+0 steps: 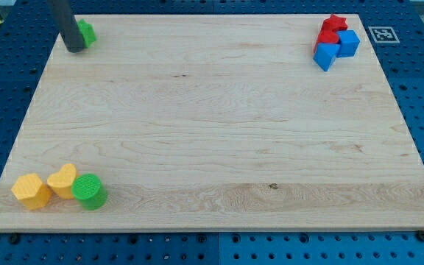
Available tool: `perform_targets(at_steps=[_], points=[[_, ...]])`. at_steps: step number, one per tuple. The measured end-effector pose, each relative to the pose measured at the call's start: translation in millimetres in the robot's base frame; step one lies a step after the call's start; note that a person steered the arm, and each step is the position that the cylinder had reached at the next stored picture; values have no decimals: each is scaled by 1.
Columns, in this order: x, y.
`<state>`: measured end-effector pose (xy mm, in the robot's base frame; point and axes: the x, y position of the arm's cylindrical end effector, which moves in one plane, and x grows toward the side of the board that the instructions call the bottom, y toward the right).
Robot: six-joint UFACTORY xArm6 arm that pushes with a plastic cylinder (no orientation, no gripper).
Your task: Point at the yellow hexagon
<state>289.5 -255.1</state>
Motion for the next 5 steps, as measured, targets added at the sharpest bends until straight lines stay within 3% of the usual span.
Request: perform_targets(at_steps=[4,5], points=[[3,-1],[41,-25]])
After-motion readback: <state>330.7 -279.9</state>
